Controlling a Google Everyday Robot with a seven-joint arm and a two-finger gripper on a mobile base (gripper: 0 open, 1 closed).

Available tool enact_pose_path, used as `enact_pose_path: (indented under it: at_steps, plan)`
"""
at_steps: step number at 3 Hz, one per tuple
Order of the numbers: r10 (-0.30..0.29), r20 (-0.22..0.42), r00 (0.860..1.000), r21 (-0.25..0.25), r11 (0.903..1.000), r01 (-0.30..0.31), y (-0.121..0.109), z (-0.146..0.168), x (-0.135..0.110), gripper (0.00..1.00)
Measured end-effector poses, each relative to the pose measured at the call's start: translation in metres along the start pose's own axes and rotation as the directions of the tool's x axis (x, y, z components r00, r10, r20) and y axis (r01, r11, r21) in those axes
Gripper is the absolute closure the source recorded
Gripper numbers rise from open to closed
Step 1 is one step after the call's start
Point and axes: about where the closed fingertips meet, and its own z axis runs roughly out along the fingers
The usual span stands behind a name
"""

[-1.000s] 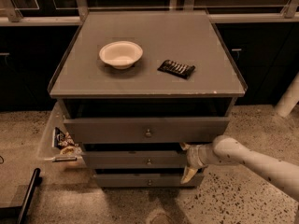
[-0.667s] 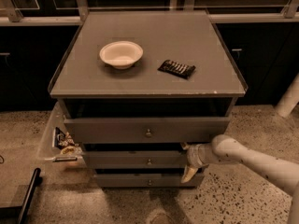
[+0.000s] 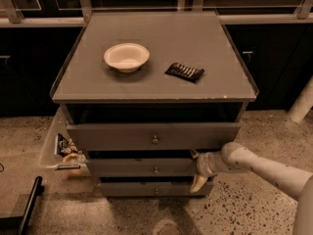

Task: Open middle drawer

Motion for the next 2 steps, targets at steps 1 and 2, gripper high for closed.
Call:
enact_pose_path:
  at_steps: [1, 2]
  plan:
    - [0.000, 0.000, 1.000, 0.000, 1.0000, 0.000, 0.0001, 0.0000, 0.0001, 0.19]
    - [0.000, 0.000, 1.000, 0.000, 1.0000, 0.000, -0.0023, -0.0045, -0.0029, 0.42]
